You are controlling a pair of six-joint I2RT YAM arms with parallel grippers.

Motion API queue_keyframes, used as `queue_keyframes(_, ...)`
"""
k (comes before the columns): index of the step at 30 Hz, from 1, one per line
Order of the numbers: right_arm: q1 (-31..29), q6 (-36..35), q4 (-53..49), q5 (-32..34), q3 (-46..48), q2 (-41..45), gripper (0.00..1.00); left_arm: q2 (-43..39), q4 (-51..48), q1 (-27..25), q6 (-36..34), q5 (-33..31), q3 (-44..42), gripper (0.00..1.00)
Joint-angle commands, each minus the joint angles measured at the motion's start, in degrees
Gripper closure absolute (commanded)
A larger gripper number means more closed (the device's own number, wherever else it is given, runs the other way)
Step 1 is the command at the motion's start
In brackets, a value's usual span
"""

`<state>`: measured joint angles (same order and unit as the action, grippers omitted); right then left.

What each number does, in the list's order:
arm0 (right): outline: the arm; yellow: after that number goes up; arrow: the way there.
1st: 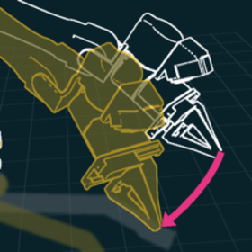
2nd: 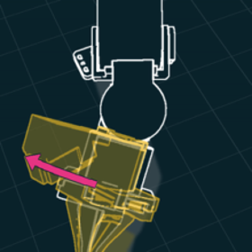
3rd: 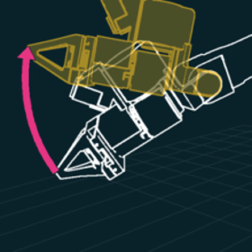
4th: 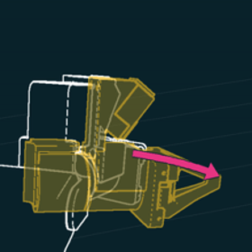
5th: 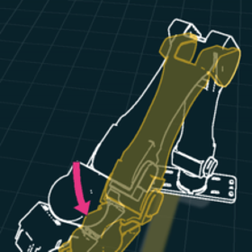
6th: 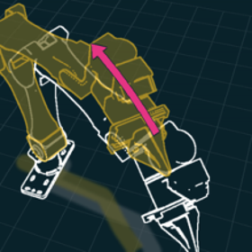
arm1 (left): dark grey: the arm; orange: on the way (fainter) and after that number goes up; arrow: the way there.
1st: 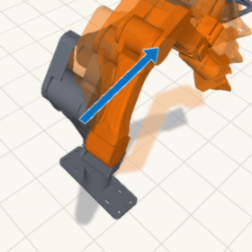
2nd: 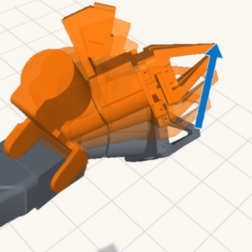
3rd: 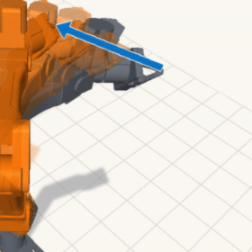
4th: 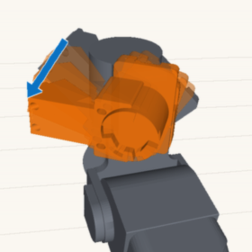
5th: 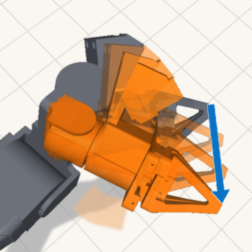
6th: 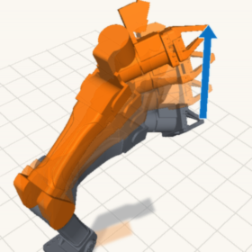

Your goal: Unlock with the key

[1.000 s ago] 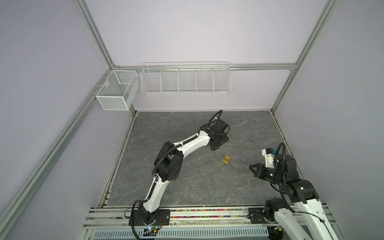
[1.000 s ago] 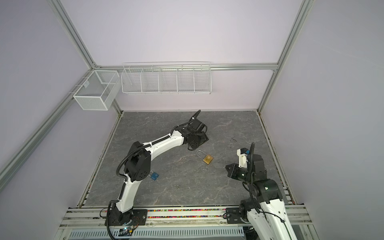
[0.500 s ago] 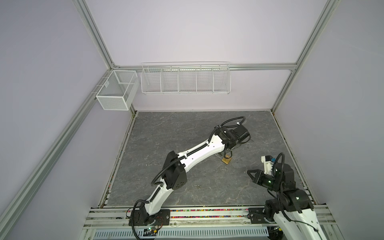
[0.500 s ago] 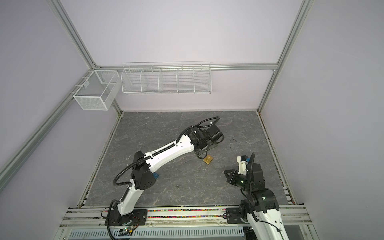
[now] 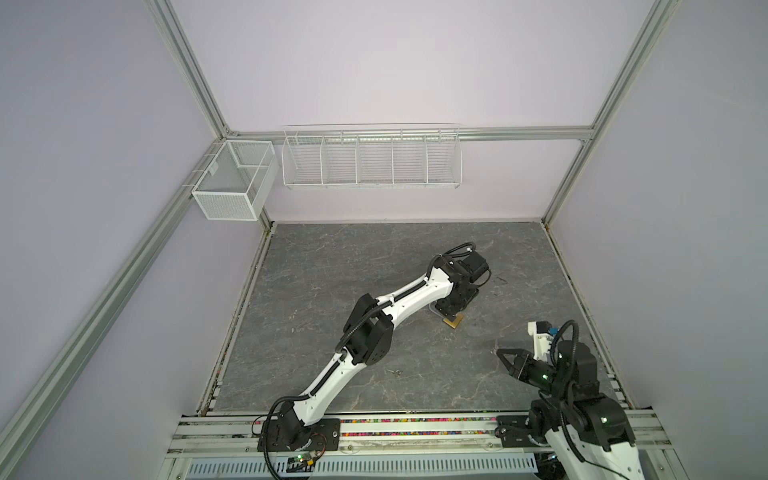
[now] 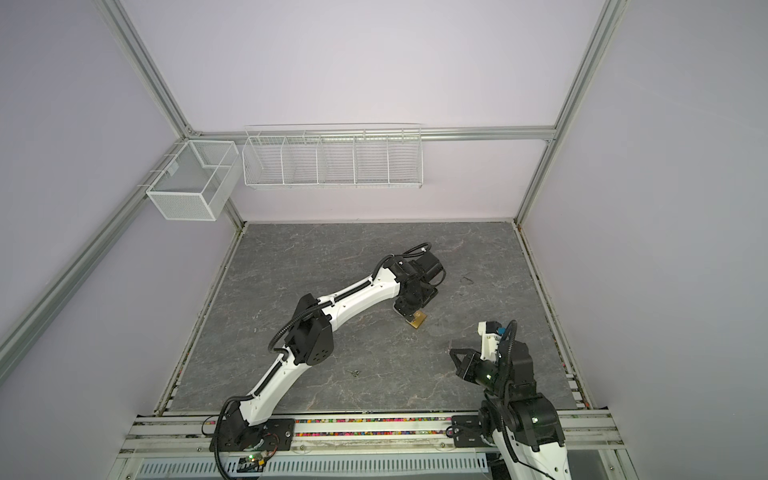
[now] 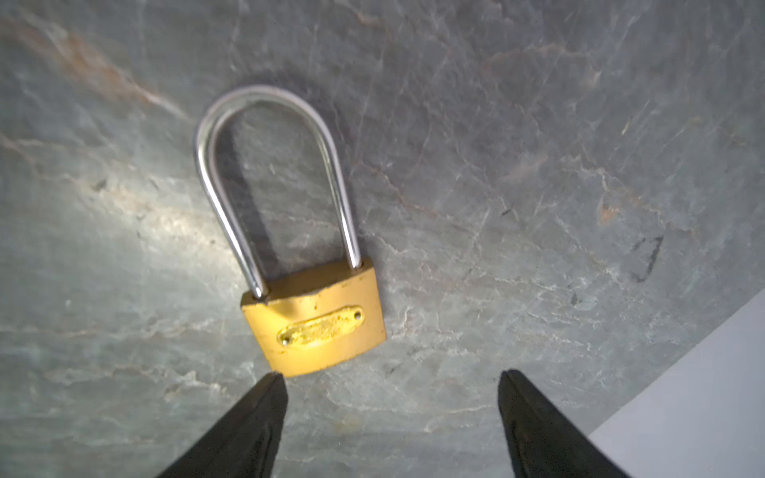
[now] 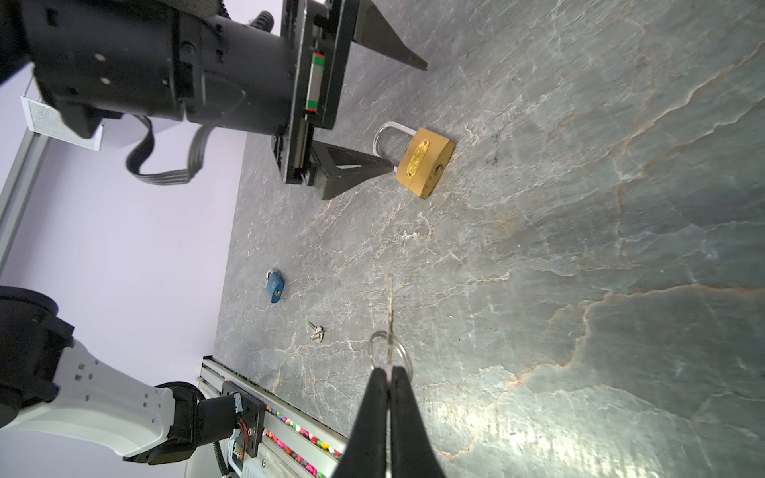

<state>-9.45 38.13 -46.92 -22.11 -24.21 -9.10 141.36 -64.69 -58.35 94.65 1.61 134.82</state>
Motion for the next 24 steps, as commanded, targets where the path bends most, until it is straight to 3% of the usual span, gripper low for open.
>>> queue_keyframes(1, 0.3, 0.3, -1.1, -0.1, -1.1, 0.9, 0.94, 1.2, -6.9, -0.6, 3.5, -0.1, 1.4, 0.20)
queue_keyframes(24, 0.3, -0.7, -0.6, -0.5, -2.0, -0.1, 0.94, 7.2, -7.8, 0.5, 4.3, 1.2, 4.5, 0.24)
